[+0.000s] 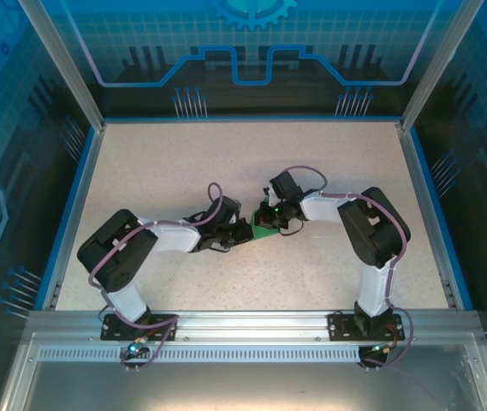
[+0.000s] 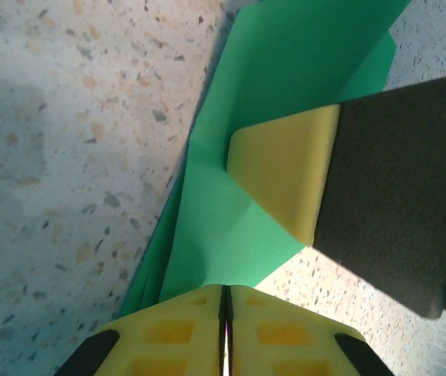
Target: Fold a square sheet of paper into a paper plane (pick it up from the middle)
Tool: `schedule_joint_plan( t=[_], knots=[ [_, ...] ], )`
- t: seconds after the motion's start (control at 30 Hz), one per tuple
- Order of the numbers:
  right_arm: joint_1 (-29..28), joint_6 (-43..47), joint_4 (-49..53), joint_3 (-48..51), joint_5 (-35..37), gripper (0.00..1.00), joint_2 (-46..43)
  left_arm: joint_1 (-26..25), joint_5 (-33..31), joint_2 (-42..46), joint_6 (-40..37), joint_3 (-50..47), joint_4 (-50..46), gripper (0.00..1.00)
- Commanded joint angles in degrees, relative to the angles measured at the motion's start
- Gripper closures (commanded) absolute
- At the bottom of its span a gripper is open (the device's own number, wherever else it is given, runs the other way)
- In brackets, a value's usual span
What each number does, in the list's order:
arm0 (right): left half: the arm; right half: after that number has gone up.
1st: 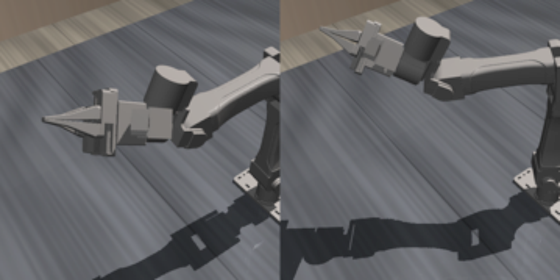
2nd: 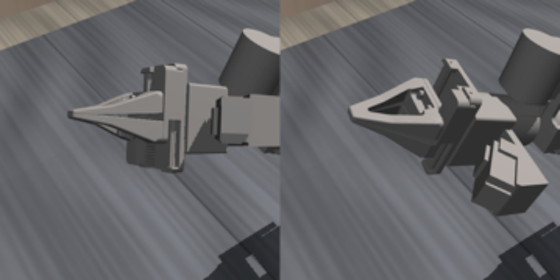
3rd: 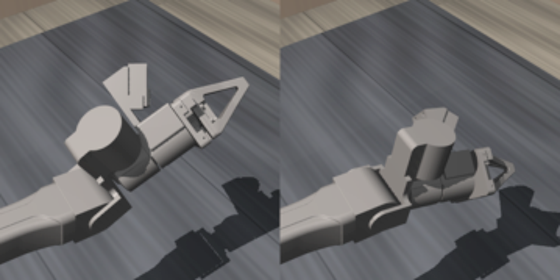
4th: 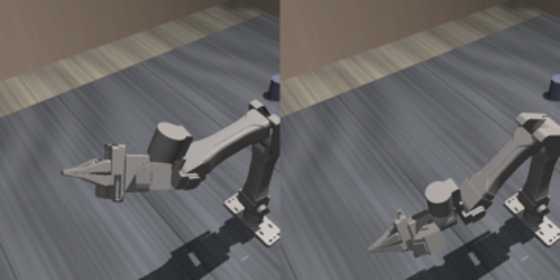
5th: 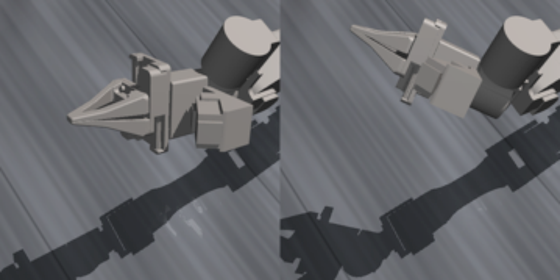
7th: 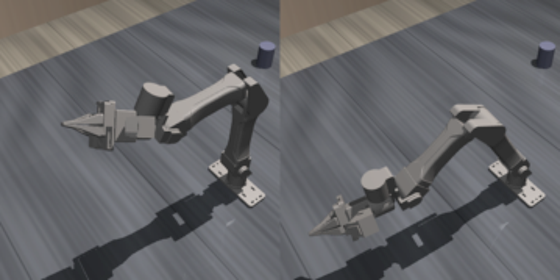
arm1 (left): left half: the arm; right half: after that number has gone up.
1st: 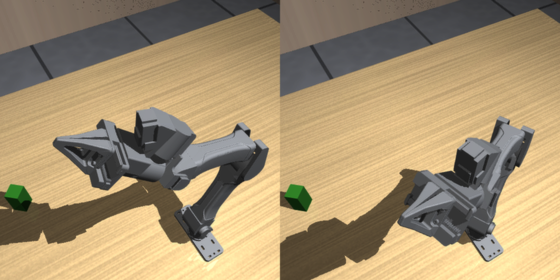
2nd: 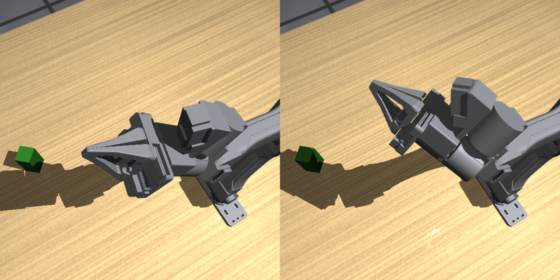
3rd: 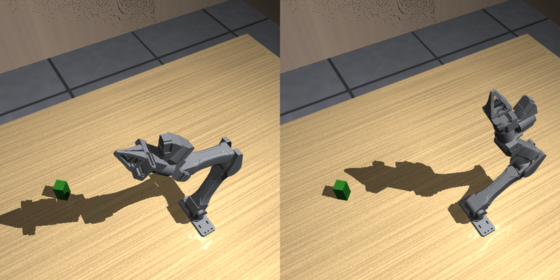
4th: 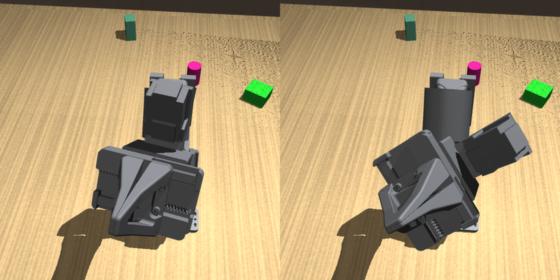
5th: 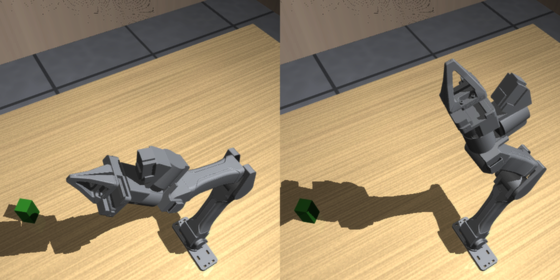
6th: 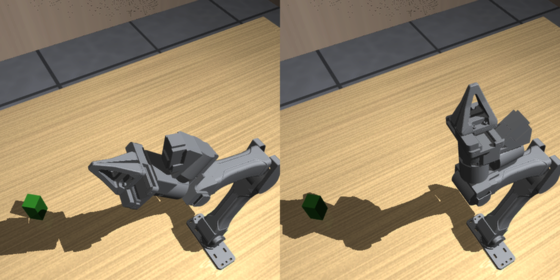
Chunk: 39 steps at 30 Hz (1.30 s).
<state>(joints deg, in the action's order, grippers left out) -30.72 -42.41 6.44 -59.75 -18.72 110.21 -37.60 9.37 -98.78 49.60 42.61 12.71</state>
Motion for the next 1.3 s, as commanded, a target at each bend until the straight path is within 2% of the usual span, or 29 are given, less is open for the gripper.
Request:
schedule_joint_plan(
  t=[0.0,0.27,0.6,0.93,1.13,1.27],
  knots=[
    [0.5,0.0,7.2,2.8,8.2,0.97,5.3,0.3,-1.4,-1.8,0.2,1.5,1.4,0.88],
    [0.7,0.2,6.9,3.0,8.0,0.97,2.4,0.4,-5.0,-2.3,0.1,-1.0,-0.3,0.92],
    [-0.1,0.8,4.7,1.5,5.1,0.96,-2.6,0.4,-4.0,-2.4,0.5,-3.5,0.3,0.99],
    [-1.5,0.1,6.1,0.9,5.6,0.96,0.7,0.4,-2.4,-1.1,0.4,-3.0,1.1,1.0],
    [-1.5,2.6,5.5,1.8,2.2,0.96,1.4,0.5,-0.5,3.2,1.5,-2.8,4.4,0.87],
    [-1.5,4.7,3.2,1.7,-1.5,0.96,1.1,1.0,-0.7,3.3,2.0,-2.4,5.3,0.85]
  ],
)
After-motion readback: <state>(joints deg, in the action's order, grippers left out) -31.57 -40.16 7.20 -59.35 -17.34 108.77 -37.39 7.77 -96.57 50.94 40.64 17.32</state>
